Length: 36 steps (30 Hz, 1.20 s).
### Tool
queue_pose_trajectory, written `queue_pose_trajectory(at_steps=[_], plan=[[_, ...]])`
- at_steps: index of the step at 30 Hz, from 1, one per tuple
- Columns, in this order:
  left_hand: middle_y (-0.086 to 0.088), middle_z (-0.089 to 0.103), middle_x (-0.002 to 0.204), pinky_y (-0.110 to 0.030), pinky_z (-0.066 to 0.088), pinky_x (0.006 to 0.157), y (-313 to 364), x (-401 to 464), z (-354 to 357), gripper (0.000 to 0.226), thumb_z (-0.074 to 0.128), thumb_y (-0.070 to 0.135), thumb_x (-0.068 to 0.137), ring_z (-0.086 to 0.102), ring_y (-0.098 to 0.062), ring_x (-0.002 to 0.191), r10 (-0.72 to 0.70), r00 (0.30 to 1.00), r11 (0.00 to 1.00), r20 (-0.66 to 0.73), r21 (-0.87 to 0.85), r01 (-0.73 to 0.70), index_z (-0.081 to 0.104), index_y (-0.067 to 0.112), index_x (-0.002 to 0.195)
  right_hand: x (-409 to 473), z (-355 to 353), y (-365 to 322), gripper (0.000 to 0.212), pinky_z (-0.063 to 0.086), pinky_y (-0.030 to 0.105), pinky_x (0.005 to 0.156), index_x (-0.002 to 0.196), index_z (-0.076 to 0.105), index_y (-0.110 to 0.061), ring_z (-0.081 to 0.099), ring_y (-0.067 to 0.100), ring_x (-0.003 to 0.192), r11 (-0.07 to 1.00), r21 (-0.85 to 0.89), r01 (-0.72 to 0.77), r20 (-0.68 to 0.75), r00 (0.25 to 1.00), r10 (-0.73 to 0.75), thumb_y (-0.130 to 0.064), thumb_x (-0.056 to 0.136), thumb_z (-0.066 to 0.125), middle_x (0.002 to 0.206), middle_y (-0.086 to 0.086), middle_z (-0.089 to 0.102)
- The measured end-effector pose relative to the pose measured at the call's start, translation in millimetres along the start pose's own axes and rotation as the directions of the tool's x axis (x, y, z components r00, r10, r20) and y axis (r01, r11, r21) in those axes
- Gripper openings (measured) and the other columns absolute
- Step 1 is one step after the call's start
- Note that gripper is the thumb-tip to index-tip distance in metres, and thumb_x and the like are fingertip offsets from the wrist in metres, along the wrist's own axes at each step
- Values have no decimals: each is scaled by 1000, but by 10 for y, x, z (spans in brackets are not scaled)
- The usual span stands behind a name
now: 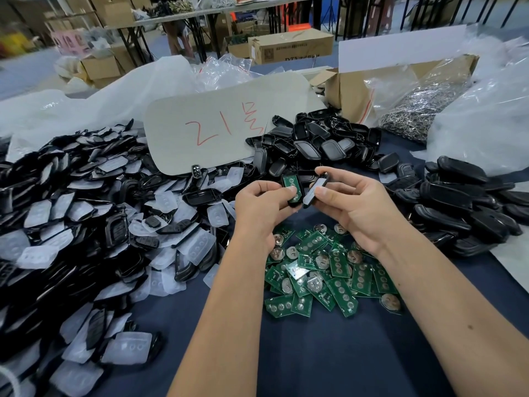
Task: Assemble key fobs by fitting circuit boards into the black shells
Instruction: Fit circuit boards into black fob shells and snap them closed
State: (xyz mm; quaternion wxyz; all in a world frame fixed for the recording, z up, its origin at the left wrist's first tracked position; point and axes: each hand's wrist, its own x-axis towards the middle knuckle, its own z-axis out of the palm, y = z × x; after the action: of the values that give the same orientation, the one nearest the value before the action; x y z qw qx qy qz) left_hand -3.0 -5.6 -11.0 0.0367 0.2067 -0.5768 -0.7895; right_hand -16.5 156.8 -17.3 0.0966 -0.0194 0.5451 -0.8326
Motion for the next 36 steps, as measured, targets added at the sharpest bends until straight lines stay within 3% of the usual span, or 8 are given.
queue_pose_trajectory(at_steps=[4,8,12,19,25,31,33,36], plan=[[-17,75,92,-39,65,78,-28,6,2,21,81,-6,82,75,-27,82,76,996,990,46,117,-81,66,9,85,23,-38,18,52,64,33,82,121,71,-4,65,18,86,998,-50,26,-69,997,-30,-3,71,81,73,-1,62],[0,75,71,-29,62,66,-52,-17,24,19,87,1,79,72,-15,69,196,978,941,77,266,-210,72,13,83,35,-36,53,40,61,45,93,118,73,-6,62,22,88,991,-123,43,-132,989,-59,4,80,81,89,13,60],[0,79,78,-31,63,74,-91,-52,69,12,88,10,80,76,-14,76,322,943,860,80,392,-327,79,17,84,44,-8,91,44,57,57,98,119,75,-9,67,28,89,974,-216,69,-199,974,-113,-3,77,88,102,30,71],[5,80,82,-41,64,83,-76,-75,88,10,80,9,88,76,-11,83,384,910,806,155,424,-413,83,19,90,76,-28,118,45,59,57,94,118,76,-10,71,23,84,969,-235,73,-246,960,-132,-11,76,91,101,23,76],[9,79,85,-24,61,81,-53,-98,76,16,80,6,84,75,-2,82,433,857,713,278,476,-514,83,18,93,80,-27,157,47,60,59,91,117,76,-12,76,27,89,951,-291,103,-259,949,-182,-17,73,94,92,15,79],[12,76,79,-22,59,78,-57,-78,36,24,87,4,75,71,-2,77,480,816,620,321,535,-574,80,26,83,42,-27,172,68,63,57,79,108,76,-17,78,30,87,901,-415,127,-227,945,-237,-54,53,93,87,6,79],[11,75,77,-18,58,74,-69,-63,28,22,87,4,75,69,0,74,487,812,604,321,548,-579,80,24,83,39,-37,169,65,63,60,76,106,74,-17,78,30,84,896,-422,134,-213,947,-242,-52,55,93,86,6,78],[11,75,77,-17,57,75,-68,-55,8,21,88,5,76,69,2,73,468,837,643,284,540,-543,81,22,86,65,-83,141,43,64,58,76,115,73,-21,77,26,78,912,-386,135,-140,969,-203,-35,78,91,84,3,77]])
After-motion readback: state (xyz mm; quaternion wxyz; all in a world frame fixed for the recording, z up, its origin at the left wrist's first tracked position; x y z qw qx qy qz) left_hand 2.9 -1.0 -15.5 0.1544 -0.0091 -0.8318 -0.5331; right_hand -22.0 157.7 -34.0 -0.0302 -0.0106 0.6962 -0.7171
